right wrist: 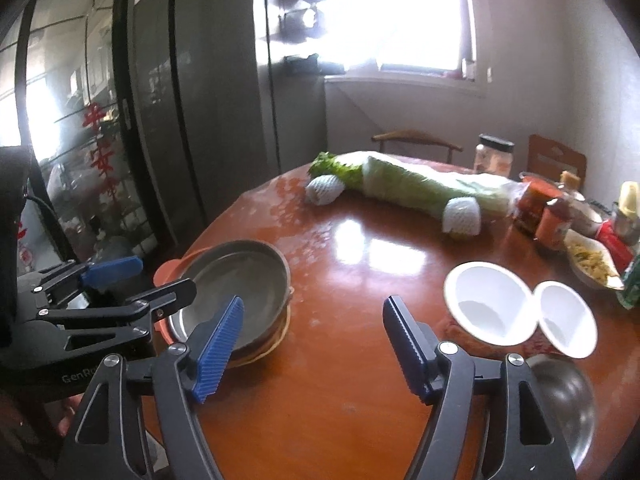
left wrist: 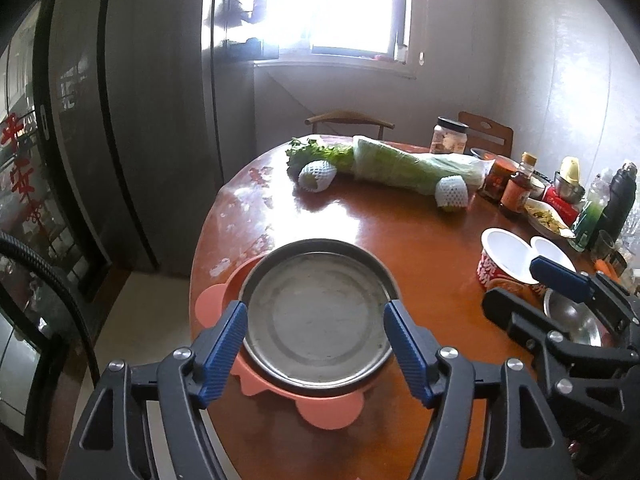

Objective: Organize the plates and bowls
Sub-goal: 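Move both grippers to the rim of the large steel mixing bowl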

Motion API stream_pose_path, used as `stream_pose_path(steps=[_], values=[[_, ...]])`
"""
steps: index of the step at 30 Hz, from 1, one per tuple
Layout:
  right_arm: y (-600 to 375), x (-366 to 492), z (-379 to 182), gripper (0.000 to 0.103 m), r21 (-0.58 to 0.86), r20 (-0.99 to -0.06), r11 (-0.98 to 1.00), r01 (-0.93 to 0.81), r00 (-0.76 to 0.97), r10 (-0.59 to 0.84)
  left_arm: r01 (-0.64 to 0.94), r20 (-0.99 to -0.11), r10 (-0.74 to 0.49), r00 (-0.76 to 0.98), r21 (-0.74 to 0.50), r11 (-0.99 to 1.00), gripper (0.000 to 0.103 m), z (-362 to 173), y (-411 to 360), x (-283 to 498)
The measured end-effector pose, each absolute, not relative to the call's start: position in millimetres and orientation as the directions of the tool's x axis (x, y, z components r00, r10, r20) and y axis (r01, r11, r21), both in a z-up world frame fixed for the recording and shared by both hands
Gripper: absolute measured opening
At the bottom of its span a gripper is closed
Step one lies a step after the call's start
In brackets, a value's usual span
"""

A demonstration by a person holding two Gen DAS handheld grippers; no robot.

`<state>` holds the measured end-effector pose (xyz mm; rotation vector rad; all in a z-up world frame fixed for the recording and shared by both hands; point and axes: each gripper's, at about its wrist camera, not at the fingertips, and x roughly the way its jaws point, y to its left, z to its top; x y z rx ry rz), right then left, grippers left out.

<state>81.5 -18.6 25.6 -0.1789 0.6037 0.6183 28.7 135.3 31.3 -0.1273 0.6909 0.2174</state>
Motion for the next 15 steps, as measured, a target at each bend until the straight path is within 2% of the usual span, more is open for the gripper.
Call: stream_pose_path(steps=[15], values=[[-85.1, 59.8, 64.0, 0.078, 0.017, -0.481, 0.863, -0.504, 0.753, 0.449, -0.145, -0.613, 0.092, 0.785, -0.036, 0.989, 0.072, 60.4, 74.3, 27.9]])
